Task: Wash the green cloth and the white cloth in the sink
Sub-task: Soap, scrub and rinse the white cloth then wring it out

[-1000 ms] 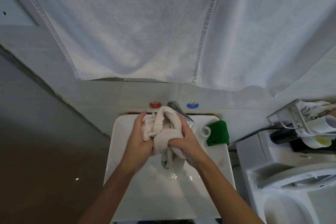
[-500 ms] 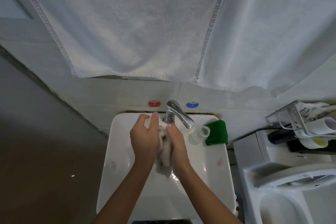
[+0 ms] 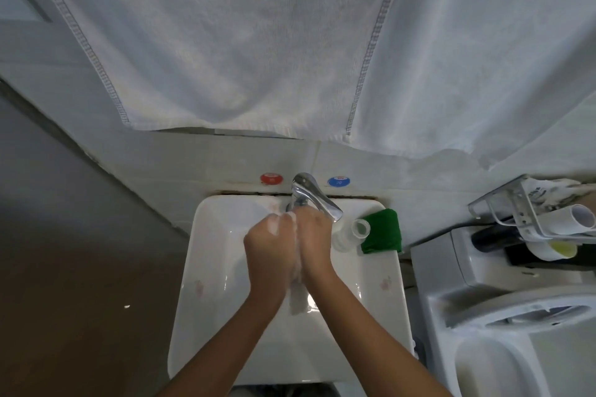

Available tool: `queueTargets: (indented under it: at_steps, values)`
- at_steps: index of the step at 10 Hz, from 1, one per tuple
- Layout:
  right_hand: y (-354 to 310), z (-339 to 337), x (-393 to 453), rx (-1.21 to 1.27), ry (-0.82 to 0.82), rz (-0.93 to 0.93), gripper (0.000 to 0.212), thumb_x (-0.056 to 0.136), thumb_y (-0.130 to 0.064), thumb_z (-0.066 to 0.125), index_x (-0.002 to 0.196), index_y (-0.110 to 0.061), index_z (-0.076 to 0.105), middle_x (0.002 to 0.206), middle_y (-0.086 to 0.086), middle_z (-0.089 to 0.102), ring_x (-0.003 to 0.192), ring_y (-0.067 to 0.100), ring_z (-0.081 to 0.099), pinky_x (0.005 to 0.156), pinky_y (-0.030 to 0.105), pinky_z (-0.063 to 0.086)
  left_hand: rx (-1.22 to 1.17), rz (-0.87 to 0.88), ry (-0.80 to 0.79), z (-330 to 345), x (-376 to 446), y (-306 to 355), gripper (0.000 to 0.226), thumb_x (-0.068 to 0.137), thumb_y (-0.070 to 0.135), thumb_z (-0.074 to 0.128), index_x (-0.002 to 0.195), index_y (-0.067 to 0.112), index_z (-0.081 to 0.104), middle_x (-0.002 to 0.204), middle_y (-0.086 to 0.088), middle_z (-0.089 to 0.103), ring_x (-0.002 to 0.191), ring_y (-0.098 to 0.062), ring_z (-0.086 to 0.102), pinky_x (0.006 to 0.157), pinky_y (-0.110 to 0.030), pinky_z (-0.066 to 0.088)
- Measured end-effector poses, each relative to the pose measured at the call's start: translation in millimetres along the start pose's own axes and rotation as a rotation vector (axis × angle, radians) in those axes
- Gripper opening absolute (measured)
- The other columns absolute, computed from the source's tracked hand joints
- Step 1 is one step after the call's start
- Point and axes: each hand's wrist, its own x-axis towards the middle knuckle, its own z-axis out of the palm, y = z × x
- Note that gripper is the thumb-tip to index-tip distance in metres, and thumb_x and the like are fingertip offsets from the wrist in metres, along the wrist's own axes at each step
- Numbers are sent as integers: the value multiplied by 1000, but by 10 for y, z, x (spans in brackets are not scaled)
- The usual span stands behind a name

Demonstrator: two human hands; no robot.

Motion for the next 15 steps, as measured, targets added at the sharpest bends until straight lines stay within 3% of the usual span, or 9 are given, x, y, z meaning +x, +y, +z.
queueTargets:
  at_steps: [1,2,5,7,8,10,12,14,15]
  values:
    - [91,40,-4,246,52,32,19,99,-22,45,99,-12,62,86,1,57,75,7,59,66,19,42,48,32,43,8,29,28,28,93,11,54,65,5,56,55,1,49,53,-11,46,50,-20,37]
    - [177,102,-42,182,34,35,23,93,-19,46,72,-16,55,69,4,51,71,19,53,65,28,41,29,-27,72,-47,286,11,30,94,10,50,64,6,51,54,1,45,59,-20,44,58,-26,35]
    - [115,46,-103,-150,95,-219,24,96,-14,44,75,-10,52,72,8,53,67,16,50,63,31,43,68,-53,147,8,370,11,39,93,7,51,54,12,46,54,2,47,52,-9,43,48,-13,32]
    - [-26,-45,21,177,73,-82,29,101,-12,42,73,-16,49,62,-5,53,57,6,51,60,19,41,51,145,82,51,-120,50,44,92,10,55,52,20,41,48,8,40,44,-3,44,47,-7,34]
    - [115,47,-114,216,67,-63,24,92,-25,52,70,-17,58,67,6,57,64,15,57,65,33,49,62,121,132,5,130,7,45,92,9,56,51,17,42,47,5,42,45,-5,42,46,-10,32]
    - [-47,23,27,409,108,55,31,101,-10,42,72,-17,46,69,-2,47,62,8,45,54,10,38,75,165,144,52,-97,-16,46,93,12,56,51,21,40,47,6,42,45,-4,40,46,-10,32]
    - [-19,-4,-220,291,8,-18,34,95,-7,47,62,-16,45,58,-2,46,54,8,47,55,21,41,58,20,151,-50,306,-49,32,94,12,54,62,9,53,59,-6,55,56,-13,47,59,-28,40]
    - [-43,-42,-67,291,56,-104,25,96,-15,47,73,-19,54,70,-1,57,65,13,55,66,34,48,22,160,94,8,-2,15,43,93,13,57,51,14,44,48,3,44,46,-5,41,49,-20,36]
    - [71,92,-149,261,9,-64,25,91,-15,50,66,-16,51,65,5,52,65,15,52,65,35,45,42,-26,175,-75,335,7,38,93,12,55,57,13,47,57,-2,51,55,-11,46,61,-29,42]
